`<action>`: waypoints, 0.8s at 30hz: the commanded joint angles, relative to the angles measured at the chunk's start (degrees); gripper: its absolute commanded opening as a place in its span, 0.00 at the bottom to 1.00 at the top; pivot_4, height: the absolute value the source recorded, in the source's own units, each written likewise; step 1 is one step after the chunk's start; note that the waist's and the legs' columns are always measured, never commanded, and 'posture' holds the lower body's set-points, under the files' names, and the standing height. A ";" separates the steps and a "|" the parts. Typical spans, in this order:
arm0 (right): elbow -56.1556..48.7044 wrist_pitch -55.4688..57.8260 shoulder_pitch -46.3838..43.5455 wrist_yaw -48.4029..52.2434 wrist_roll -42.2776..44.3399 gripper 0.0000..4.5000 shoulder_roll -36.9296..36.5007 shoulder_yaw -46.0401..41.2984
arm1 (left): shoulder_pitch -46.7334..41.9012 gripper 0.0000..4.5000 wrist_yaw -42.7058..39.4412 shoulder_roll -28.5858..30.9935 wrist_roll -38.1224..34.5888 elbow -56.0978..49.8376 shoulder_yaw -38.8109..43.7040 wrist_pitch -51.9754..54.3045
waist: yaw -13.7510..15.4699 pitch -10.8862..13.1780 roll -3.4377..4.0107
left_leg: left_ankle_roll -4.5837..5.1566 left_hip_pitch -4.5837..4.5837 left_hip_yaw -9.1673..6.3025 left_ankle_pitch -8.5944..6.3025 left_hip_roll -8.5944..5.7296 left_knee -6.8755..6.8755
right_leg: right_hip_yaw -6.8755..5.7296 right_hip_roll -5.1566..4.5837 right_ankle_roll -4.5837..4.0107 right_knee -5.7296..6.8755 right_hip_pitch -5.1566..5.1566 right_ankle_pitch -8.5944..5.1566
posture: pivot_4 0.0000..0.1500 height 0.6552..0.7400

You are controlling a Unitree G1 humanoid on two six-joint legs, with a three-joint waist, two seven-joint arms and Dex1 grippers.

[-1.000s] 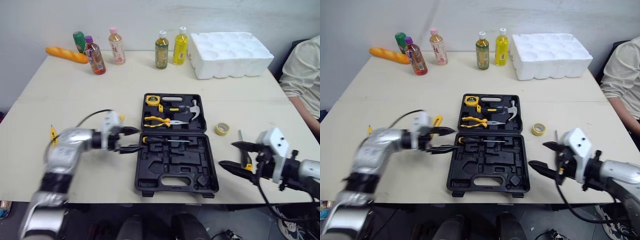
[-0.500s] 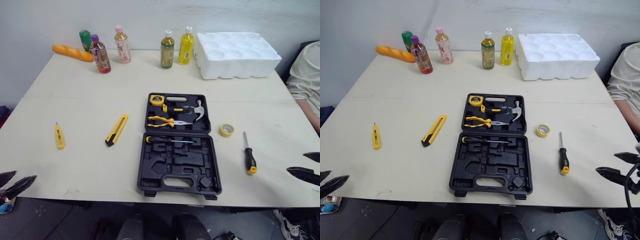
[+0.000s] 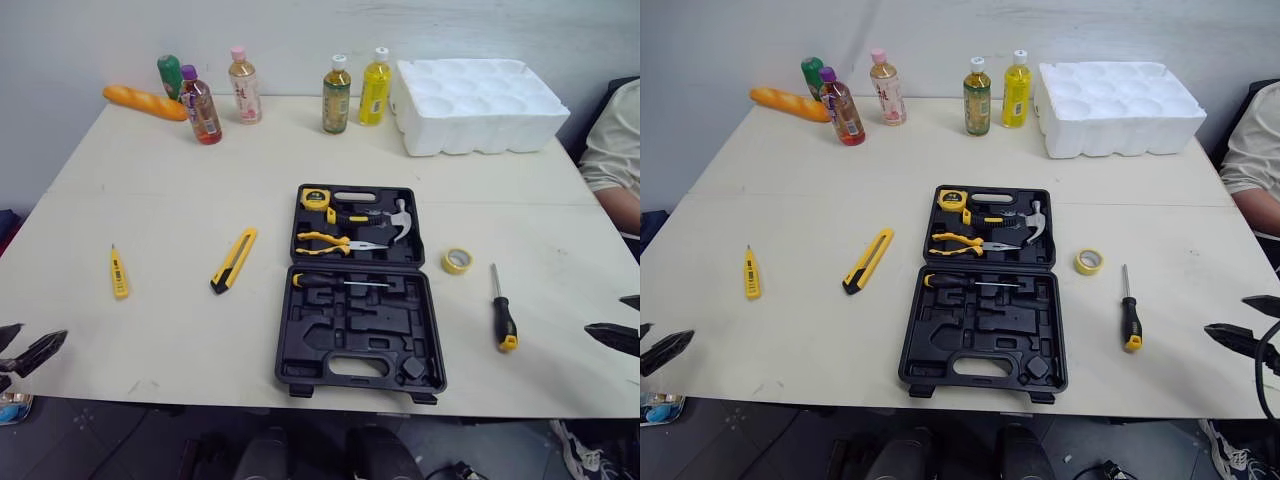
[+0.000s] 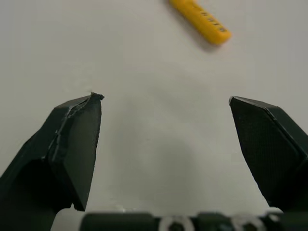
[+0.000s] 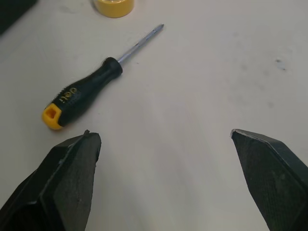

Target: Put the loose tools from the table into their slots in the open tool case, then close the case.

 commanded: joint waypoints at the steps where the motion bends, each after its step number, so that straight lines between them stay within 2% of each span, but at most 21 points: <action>1: -11.33 4.58 1.53 -3.22 4.22 1.00 4.12 -3.61 | -1.75 0.99 -2.09 0.63 -5.95 -11.23 -4.07 4.66 | -0.03 0.01 0.02 | -0.02 -0.01 0.00 0.03 0.00 -0.01 | -0.01 -0.01 0.01 0.00 0.01 0.01 | 1.00 1.00; 5: -27.44 10.94 4.21 -10.61 8.44 1.00 10.86 -3.88 | -6.24 0.99 -2.35 0.05 -12.16 -21.27 -11.11 9.84 | -0.01 0.04 0.08 | -0.10 0.03 -0.01 0.15 0.00 -0.12 | -0.04 0.00 0.03 0.05 0.01 0.01 | 1.00 1.00; 8: -40.68 17.65 3.13 -24.17 11.52 1.00 18.75 -1.06 | -15.07 0.99 -2.53 0.81 -17.37 -29.19 -20.13 13.54 | 0.01 0.03 0.05 | -0.19 0.04 -0.04 0.26 0.00 -0.14 | -0.09 0.02 0.04 0.14 0.01 0.02 | 1.00 1.00; 11: -48.10 22.77 0.83 -38.02 8.78 1.00 26.34 4.11 | -26.33 0.99 -2.90 -0.45 -21.03 -32.45 -28.19 15.75 | -0.07 0.01 -0.01 | -0.23 0.04 -0.05 0.31 -0.02 -0.08 | -0.06 0.04 0.09 0.20 0.01 0.05 | 1.00 1.00; 14: -51.37 29.55 -2.41 -47.98 9.21 1.00 31.97 5.75 | -32.96 0.99 -3.83 -1.69 -21.78 -32.56 -33.54 15.96 | -0.40 0.01 -0.05 | -0.53 0.03 -0.13 0.49 -0.03 -0.09 | -0.09 0.14 0.11 0.25 0.00 0.06 | 1.00 1.00; 18: -52.84 35.73 -4.82 -60.62 5.21 1.00 40.92 10.97 | -44.80 0.99 -11.50 -6.32 -18.28 -29.08 -46.02 11.51 | -0.34 0.02 -0.04 | -0.77 0.03 -0.11 0.64 -0.03 -0.12 | -0.07 0.24 0.12 0.26 -0.02 0.06 | 1.00 1.00; 24: -50.23 40.88 -8.73 -64.39 2.45 1.00 40.77 14.02 | -52.50 0.99 -18.67 -9.38 -13.34 -22.04 -52.99 6.29 | -1.18 0.06 0.03 | -0.81 0.04 -0.03 0.73 0.03 -0.08 | 0.09 0.45 0.12 0.32 -0.06 0.06 | 1.00 1.00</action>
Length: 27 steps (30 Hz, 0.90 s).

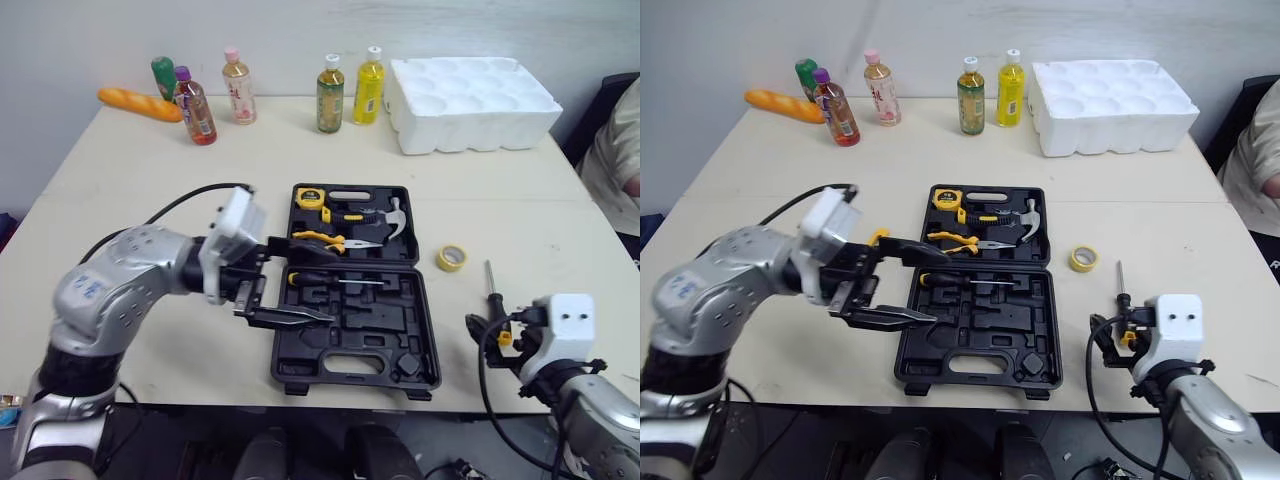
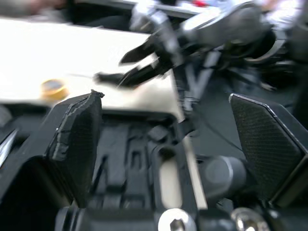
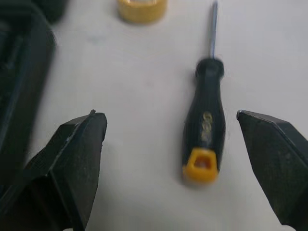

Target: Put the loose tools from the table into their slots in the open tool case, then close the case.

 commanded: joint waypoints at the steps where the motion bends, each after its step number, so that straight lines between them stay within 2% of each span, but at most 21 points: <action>1: 0.89 3.04 -3.47 -0.30 0.02 1.00 -1.15 -0.83 | -2.89 0.99 -4.29 -1.03 2.33 2.43 -2.31 -3.44 | -0.41 0.00 -0.01 | 0.01 0.00 -0.02 0.01 0.03 0.00 | 0.00 0.03 0.00 0.00 0.00 0.00 | 1.00 1.00; 8: 7.33 13.15 -13.12 0.19 0.69 1.00 -0.08 -2.69 | -6.16 0.99 -6.95 -5.20 6.31 8.03 -4.75 -7.79 | -0.43 0.01 0.00 | 0.20 0.00 -0.05 -0.04 0.12 0.05 | 0.03 0.15 0.00 0.10 -0.02 0.00 | 1.00 1.00; 16: 11.33 12.07 -14.12 1.07 -1.93 1.00 -0.89 -1.00 | -5.89 0.99 -6.32 -6.91 7.64 9.25 -4.05 -8.47 | -0.41 0.02 0.00 | 0.26 -0.10 -0.09 -0.07 0.13 0.13 | 0.04 0.14 0.01 0.07 -0.02 0.00 | 1.00 1.00; 17: 11.26 11.60 -14.09 0.98 -2.40 0.89 -1.11 -0.56 | -5.74 1.00 -6.34 -6.92 7.83 9.20 -4.06 -8.66 | -0.43 0.02 0.00 | 0.27 -0.10 -0.09 -0.07 0.13 0.14 | 0.04 0.14 0.01 0.08 -0.02 0.00 | 1.00 1.00; 18: 11.24 11.65 -14.33 0.40 -3.10 0.82 -1.05 -0.33 | -5.60 1.00 -6.35 -6.93 7.89 9.09 -4.03 -8.74 | -0.46 0.02 0.00 | 0.27 -0.09 -0.09 -0.08 0.13 0.15 | 0.04 0.14 0.01 0.09 -0.02 0.00 | 1.00 1.00; 23: 10.88 12.06 -15.47 -0.73 -5.13 0.25 -0.23 -1.19 | -5.45 1.00 -6.20 -7.16 7.34 8.37 -3.79 -8.20 | -0.45 0.02 0.01 | 0.26 -0.06 -0.09 -0.07 0.15 0.14 | 0.04 0.16 0.01 0.14 -0.03 0.00 | 1.00 1.00; 24: 10.37 12.55 -15.55 -0.66 -5.17 0.23 0.06 -1.65 | -5.41 1.00 -6.28 -7.15 7.36 8.30 -3.76 -8.25 | -0.43 0.02 0.00 | 0.26 -0.06 -0.10 -0.07 0.15 0.14 | 0.03 0.16 0.01 0.14 -0.03 0.00 | 1.00 1.00; 27: 7.88 14.00 -15.85 0.45 -4.45 0.23 0.53 -3.10 | -5.41 1.00 -6.55 -7.06 7.71 8.61 -3.74 -8.71 | -0.44 0.02 0.01 | 0.25 -0.08 -0.10 -0.06 0.15 0.14 | 0.03 0.16 0.01 0.13 -0.03 0.00 | 1.00 1.00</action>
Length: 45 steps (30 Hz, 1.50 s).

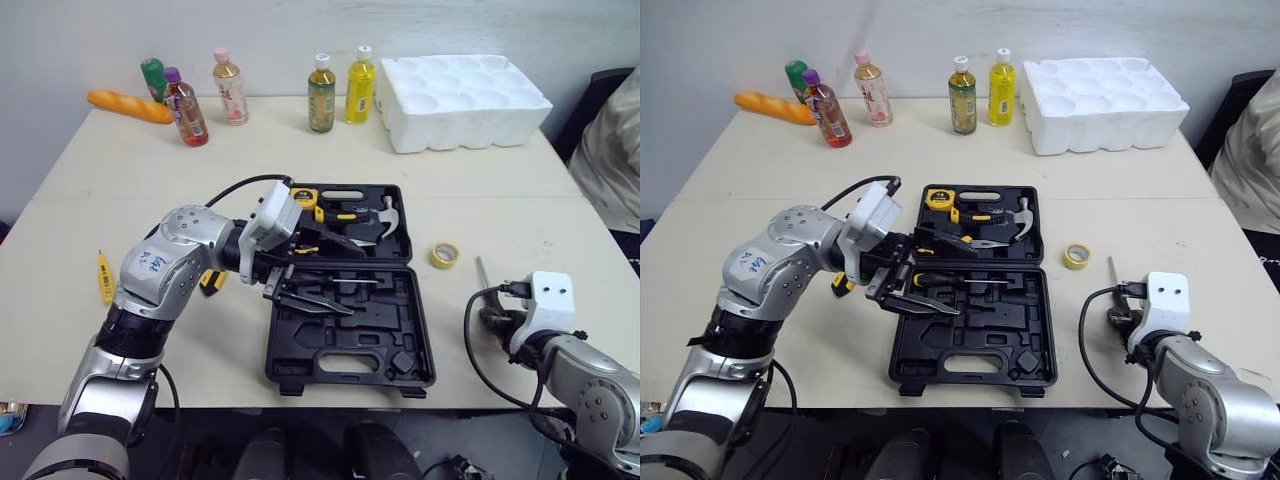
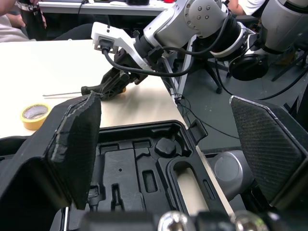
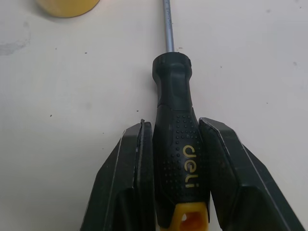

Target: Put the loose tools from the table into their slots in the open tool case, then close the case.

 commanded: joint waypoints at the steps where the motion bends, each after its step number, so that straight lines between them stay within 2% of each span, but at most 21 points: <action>1: -4.90 1.64 -0.64 1.74 0.95 0.23 -0.05 -2.95 | -0.14 1.00 -0.34 0.25 -0.03 -1.47 1.25 -0.81 | 0.00 0.00 0.01 | 0.00 0.00 0.00 0.00 0.00 0.00 | 0.00 0.00 0.00 0.00 0.00 0.00 | 1.00 1.00; 5: -8.93 3.68 -3.06 7.81 4.45 0.23 -4.94 -4.39 | 0.56 1.00 -0.05 1.28 0.25 -1.24 2.00 -0.62 | -0.09 0.04 0.06 | 0.01 0.00 0.00 -0.01 0.00 0.00 | 0.01 0.00 0.00 0.00 0.00 0.00 | 1.00 1.00; 9: -10.19 0.12 -4.31 23.93 12.81 0.23 -22.13 -0.33 | 4.03 1.00 0.36 5.40 1.70 -0.28 4.11 -1.09 | -0.21 0.23 0.33 | 0.05 0.05 0.04 -0.03 -0.01 -0.01 | 0.03 0.03 0.01 -0.01 0.00 -0.01 | 1.00 1.00; 13: -3.00 -10.03 -11.92 39.38 15.99 0.23 -35.97 10.30 | 9.50 1.00 1.83 11.08 3.26 -1.10 7.93 -1.29 | -0.43 0.40 0.11 | 0.07 0.10 -0.03 -0.04 0.15 -0.03 | 0.02 0.21 0.01 -0.05 0.02 -0.01 | 1.00 1.00; 17: 4.74 -19.91 -20.71 49.03 12.36 0.23 -41.59 23.49 | 12.93 1.00 1.73 14.70 5.43 -1.60 9.29 -3.61 | -0.11 0.49 0.02 | 0.10 0.06 -0.10 -0.06 0.13 0.02 | -0.03 0.12 0.00 -0.12 0.04 -0.01 | 1.00 1.00; 19: 9.63 -24.45 -28.55 54.84 8.81 0.23 -41.34 33.07 | 14.23 1.00 2.57 15.79 5.85 -1.75 10.54 -3.90 | -0.10 0.53 0.02 | 0.18 -0.03 -0.08 -0.10 0.08 0.05 | -0.03 0.00 0.00 -0.15 -0.01 -0.01 | 1.00 1.00; 22: 15.33 -28.16 -36.35 60.56 4.96 0.23 -39.32 42.33 | 15.29 1.00 3.56 15.97 5.93 -2.59 11.23 -4.01 | -0.02 0.60 0.06 | 0.31 -0.18 -0.09 -0.23 0.08 0.30 | -0.07 -0.08 0.01 -0.19 -0.06 -0.01 | 1.00 1.00; 28: 23.57 -33.25 -44.06 66.20 -2.45 0.23 -35.38 52.56 | 18.02 1.00 6.07 14.80 6.35 -5.72 10.91 -4.23 | -0.01 0.60 0.06 | 0.37 -0.50 -0.11 -0.37 0.04 0.57 | -0.12 -0.17 0.01 -0.23 -0.24 0.00 | 1.00 1.00; 33: 28.11 -36.43 -45.48 69.05 -6.91 0.23 -33.20 56.24 | 19.33 1.00 7.39 14.47 7.08 -6.99 10.54 -4.54 | 0.01 0.60 0.06 | 0.07 -1.26 -0.10 -0.20 0.00 0.86 | -0.11 -0.19 0.03 0.34 -1.04 0.01 | 1.00 1.00; 45: 32.63 -39.80 -43.94 71.24 -13.70 0.23 -30.40 57.65 | 17.20 1.00 7.77 13.90 7.04 -6.06 9.54 -4.23 | -0.03 0.59 0.06 | 0.23 -1.20 -0.08 -0.27 0.00 0.97 | -0.09 -0.17 0.03 0.46 -1.06 0.01 | 1.00 1.00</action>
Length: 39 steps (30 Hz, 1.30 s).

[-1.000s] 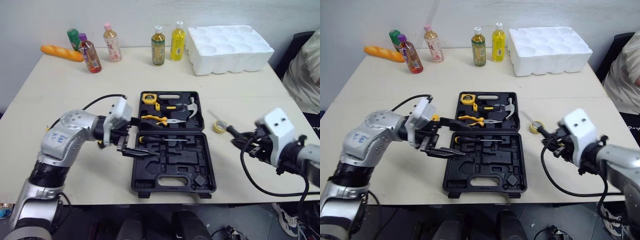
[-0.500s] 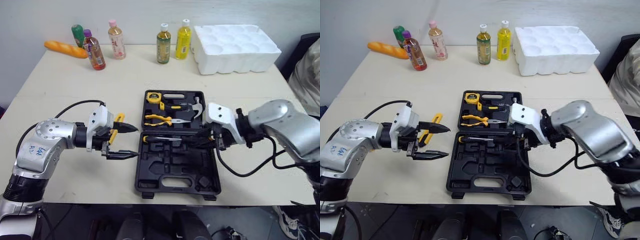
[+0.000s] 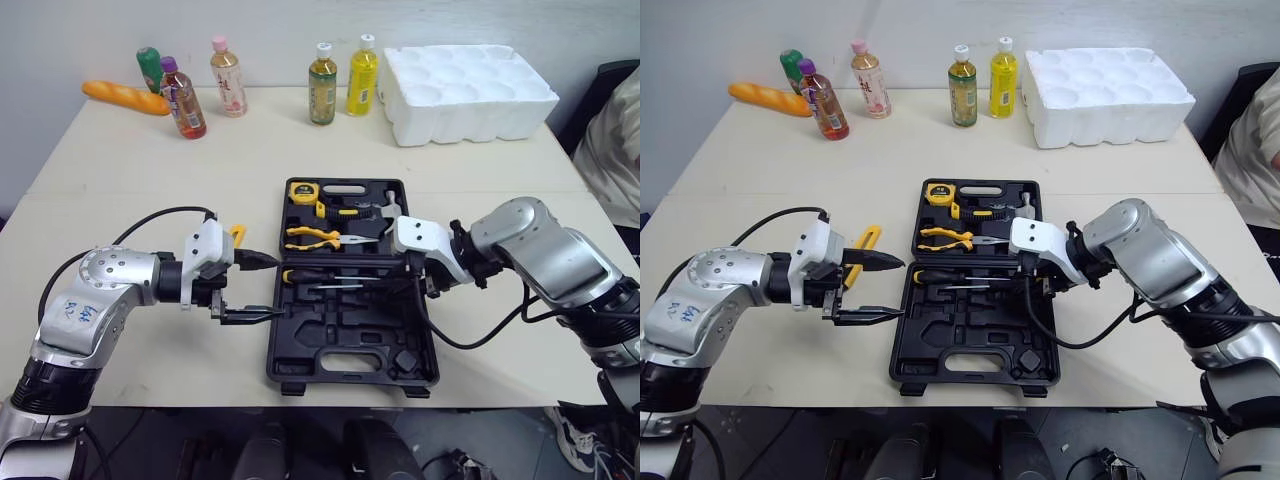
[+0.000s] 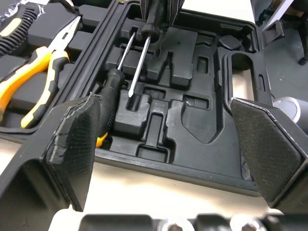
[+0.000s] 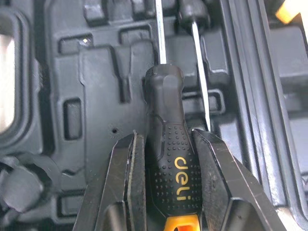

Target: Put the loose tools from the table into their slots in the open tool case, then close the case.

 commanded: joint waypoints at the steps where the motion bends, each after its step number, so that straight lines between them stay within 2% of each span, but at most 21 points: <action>1: -0.05 -1.36 0.46 0.34 -2.02 0.23 1.14 0.45 | -1.49 1.00 -0.35 -0.32 0.14 -1.00 -0.09 -0.83 | 0.01 0.00 0.00 | -0.01 0.00 0.00 0.01 0.00 0.01 | 0.00 0.00 0.00 0.01 0.00 0.00 | 1.00 1.00; 14: -0.18 -1.74 1.40 1.36 -4.06 0.23 3.71 -0.37 | -2.29 1.00 -0.88 -0.54 1.00 -0.69 -0.54 -1.40 | -0.03 0.00 0.00 | -0.08 0.01 0.01 0.05 0.00 0.09 | 0.01 0.03 0.00 0.13 0.01 0.00 | 1.00 1.00; 15: -0.36 -1.24 1.30 1.50 -3.56 0.46 3.90 -0.85 | -2.44 1.00 -0.76 -0.64 1.02 -0.56 -0.45 -1.35 | -0.03 0.00 0.00 | -0.08 0.01 0.01 0.05 0.01 0.10 | 0.01 0.03 0.00 0.13 0.01 0.00 | 1.00 1.00; 16: -0.54 -1.00 1.02 1.50 -2.96 0.53 4.06 -1.78 | -2.46 1.00 -0.75 -0.67 1.00 -0.60 -0.43 -1.34 | -0.04 0.00 0.00 | -0.08 0.01 0.01 0.04 0.01 0.10 | 0.01 0.03 0.00 0.14 0.01 0.00 | 1.00 1.00; 20: -0.72 -1.26 1.24 0.12 -1.07 0.96 4.70 -5.74 | -2.25 1.00 -0.83 -0.72 0.73 -1.39 -0.62 -1.08 | 0.03 0.00 0.00 | -0.08 -0.01 0.01 0.05 0.00 0.12 | 0.01 0.03 0.00 0.15 0.01 0.00 | 1.00 1.00; 21: -0.54 -1.89 1.89 -0.90 -0.29 1.00 5.38 -7.47 | -2.24 1.00 -0.76 -0.89 0.64 -1.61 -0.76 -0.97 | 0.03 0.00 0.00 | -0.08 -0.01 0.01 0.04 0.00 0.13 | 0.01 0.03 0.00 0.16 0.02 0.00 | 1.00 1.00; 28: 1.37 -9.09 9.65 -5.51 6.85 1.00 13.88 -19.12 | -2.60 1.00 -0.84 -2.74 0.55 -2.25 -2.43 -0.97 | 0.06 -0.01 -0.02 | -0.16 -0.01 0.01 0.08 0.02 0.17 | -0.01 0.07 0.00 0.24 0.08 0.00 | 1.00 1.00; 31: 1.75 -13.00 13.85 -6.21 8.20 0.80 16.33 -20.91 | -3.34 1.00 -1.12 -3.33 0.85 -1.60 -3.00 -1.32 | 0.05 -0.01 -0.02 | -0.15 -0.02 0.01 0.08 0.02 0.23 | 0.00 0.07 0.01 0.27 0.09 0.01 | 1.00 1.00; 36: 4.18 -19.59 17.59 -8.93 6.76 0.21 20.25 -20.25 | -4.47 1.00 -1.57 -3.90 1.29 -0.21 -3.51 -1.93 | -0.14 -0.01 -0.02 | -0.15 0.03 0.05 0.08 0.02 0.27 | 0.05 0.10 0.02 0.33 0.09 0.01 | 1.00 1.00; 38: 4.72 -20.47 18.95 -8.66 6.18 0.01 20.06 -19.36 | -4.78 1.00 -1.51 -4.19 1.38 0.05 -3.61 -2.10 | 0.00 -0.01 -0.02 | -0.16 0.04 0.05 0.08 0.03 0.27 | 0.04 0.11 0.02 0.35 0.10 0.01 | 1.00 1.00; 39: 4.94 -20.52 19.34 -8.84 5.82 0.00 19.79 -19.05 | -4.85 1.00 -1.56 -4.24 1.34 0.10 -3.58 -2.09 | 0.01 -0.01 -0.02 | -0.16 0.04 0.05 0.08 0.03 0.28 | 0.04 0.11 0.02 0.34 0.10 0.01 | 1.00 1.00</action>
